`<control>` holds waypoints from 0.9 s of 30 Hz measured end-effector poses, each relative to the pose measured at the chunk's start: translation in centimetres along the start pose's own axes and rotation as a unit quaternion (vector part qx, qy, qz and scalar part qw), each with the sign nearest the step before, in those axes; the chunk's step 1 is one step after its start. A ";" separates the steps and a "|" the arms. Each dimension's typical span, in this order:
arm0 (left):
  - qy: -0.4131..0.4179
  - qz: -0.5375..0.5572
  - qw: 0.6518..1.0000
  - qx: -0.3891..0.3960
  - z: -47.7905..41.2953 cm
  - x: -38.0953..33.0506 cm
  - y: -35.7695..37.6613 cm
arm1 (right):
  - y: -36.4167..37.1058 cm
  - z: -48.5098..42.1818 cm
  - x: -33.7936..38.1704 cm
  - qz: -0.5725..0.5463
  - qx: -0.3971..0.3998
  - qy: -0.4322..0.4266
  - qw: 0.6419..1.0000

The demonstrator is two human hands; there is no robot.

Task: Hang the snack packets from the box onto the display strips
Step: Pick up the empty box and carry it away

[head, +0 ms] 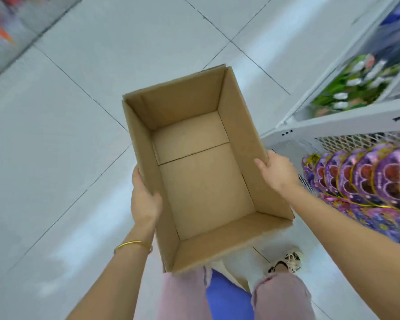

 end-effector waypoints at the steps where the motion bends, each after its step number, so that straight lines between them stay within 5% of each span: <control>1: 0.013 -0.001 1.000 0.003 -0.5 -1.8 -1.8 | -1.7 0.4 1.3 -0.009 -0.006 0.010 1.000; 10: 0.089 -0.017 0.996 0.017 -7.3 -18.5 -9.8 | -14.6 -2.7 9.8 -0.088 -0.061 0.049 0.993; 27: 0.236 -0.096 0.958 0.130 -29.3 -66.3 4.8 | -41.5 -32.7 7.5 -0.227 -0.141 0.203 0.942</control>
Point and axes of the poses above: each hand's wrist, its own z-axis away from the middle knuckle, its own y-axis out of the palm, x = y × z, the point moved 7 cm from there along -z, towards the middle knuckle
